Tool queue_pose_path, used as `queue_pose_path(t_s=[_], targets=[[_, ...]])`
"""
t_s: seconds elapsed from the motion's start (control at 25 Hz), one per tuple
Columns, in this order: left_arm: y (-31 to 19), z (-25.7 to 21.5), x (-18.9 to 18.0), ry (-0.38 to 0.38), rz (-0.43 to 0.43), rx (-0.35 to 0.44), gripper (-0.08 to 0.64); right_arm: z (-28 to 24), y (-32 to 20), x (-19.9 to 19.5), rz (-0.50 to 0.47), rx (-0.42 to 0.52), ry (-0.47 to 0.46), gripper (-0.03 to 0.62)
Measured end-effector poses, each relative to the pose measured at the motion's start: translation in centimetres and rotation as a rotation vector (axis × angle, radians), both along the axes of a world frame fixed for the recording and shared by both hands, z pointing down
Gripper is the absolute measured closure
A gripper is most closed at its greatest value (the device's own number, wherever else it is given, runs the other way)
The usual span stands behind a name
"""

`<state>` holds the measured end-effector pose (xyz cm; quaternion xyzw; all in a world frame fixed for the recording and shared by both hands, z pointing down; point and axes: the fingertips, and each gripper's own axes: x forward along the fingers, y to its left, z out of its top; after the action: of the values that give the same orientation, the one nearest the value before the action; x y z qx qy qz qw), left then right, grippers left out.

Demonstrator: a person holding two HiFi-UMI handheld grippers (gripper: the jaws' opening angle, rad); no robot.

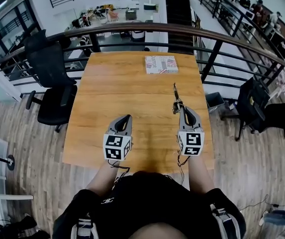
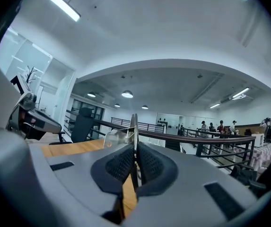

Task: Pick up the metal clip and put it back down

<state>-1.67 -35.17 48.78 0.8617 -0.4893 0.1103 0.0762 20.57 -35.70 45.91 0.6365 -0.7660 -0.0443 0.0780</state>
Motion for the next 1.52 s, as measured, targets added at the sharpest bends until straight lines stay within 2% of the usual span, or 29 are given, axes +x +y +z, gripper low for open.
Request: queue_pose_path(t_s=[0.32,0.44,0.56,0.72,1.08,1.52], targets=[[0.1,0.3,0.4,0.001,0.001,-0.008,0.541,-0.1,0.0,0.2,0.006,0.007,0.058,0.572],[0.4,0.5,0.0,-0.002,-0.009,-0.011,0.541,0.2,-0.5,-0.4,-0.01,0.006,0.14,0.572],[0.5,0.7,-1.0,-0.003,-0.036,-0.014,0.541,1.2,-1.7,-1.5,-0.045,0.006,0.27,0.572],[0.9,1.0,-2.6,-0.005,-0.076,-0.018,0.541,3.9,-3.0,-2.9,-0.073,-0.023,0.417,0.572],[2.8,1.8,-6.9,-0.012,-0.177,-0.041,0.541,12.2,-4.4,-6.5,-0.147,-0.113,0.678,0.572],[4.5,2.2,-10.0,-0.017,-0.255,-0.066,0.541,21.2,-4.1,-8.0,-0.216,-0.279,0.8,0.572]])
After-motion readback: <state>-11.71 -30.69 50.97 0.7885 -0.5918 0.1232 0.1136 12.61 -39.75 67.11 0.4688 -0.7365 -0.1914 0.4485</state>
